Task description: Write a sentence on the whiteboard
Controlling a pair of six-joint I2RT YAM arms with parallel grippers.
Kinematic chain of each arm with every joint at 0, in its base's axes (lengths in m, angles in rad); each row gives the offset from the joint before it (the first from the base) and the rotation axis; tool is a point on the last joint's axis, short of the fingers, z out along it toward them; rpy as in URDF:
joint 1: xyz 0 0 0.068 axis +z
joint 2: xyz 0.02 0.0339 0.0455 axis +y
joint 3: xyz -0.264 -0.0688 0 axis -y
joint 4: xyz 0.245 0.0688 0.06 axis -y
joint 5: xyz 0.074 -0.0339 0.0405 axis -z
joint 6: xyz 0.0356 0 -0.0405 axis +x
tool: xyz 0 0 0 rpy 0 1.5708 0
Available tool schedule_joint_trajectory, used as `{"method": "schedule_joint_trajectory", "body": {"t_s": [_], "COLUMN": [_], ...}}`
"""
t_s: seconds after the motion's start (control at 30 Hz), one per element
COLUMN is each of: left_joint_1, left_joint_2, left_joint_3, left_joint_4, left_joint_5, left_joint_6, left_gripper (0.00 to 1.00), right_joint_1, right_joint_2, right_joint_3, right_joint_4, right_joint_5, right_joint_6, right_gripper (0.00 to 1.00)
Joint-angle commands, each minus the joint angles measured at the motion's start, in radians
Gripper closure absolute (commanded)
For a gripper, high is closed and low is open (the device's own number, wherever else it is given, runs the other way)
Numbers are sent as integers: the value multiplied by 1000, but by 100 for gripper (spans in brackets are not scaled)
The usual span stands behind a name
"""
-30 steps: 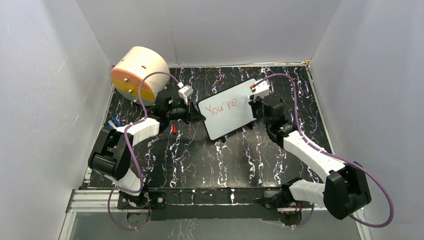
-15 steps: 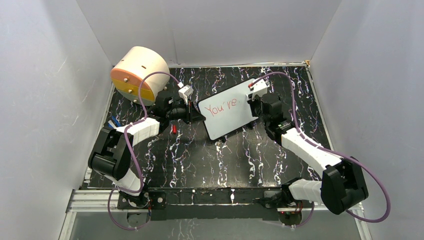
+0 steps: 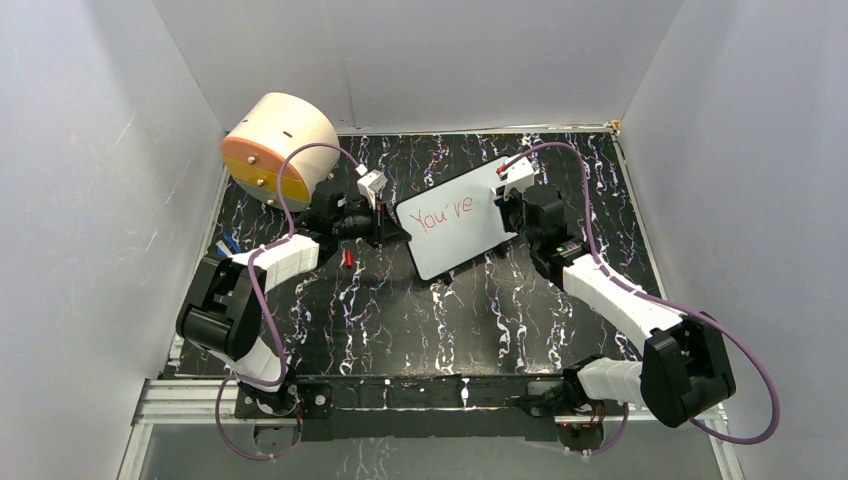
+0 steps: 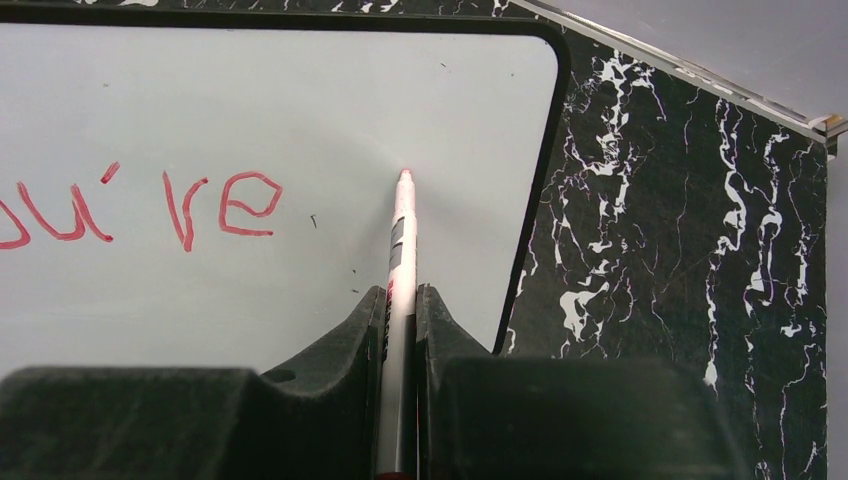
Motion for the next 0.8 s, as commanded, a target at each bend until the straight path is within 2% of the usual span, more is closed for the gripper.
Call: {"method": "schedule_joint_trajectory", "body": {"t_s": [0.0,0.77], "left_joint_1": [3,3], "left_joint_2": [7,-6], "left_joint_3": [15,14], "left_joint_4": [-56,-56], "left_joint_5": [7,-5], "left_joint_6": [44,41], "left_gripper": [100,100], "right_joint_1": [-1,-2], "right_joint_2": [-1,-40], "right_joint_3": [53,15], "right_joint_4": [71,-54], "right_joint_5": [-42,-68], "right_joint_6": [-3,34], "right_gripper": [100,100]}}
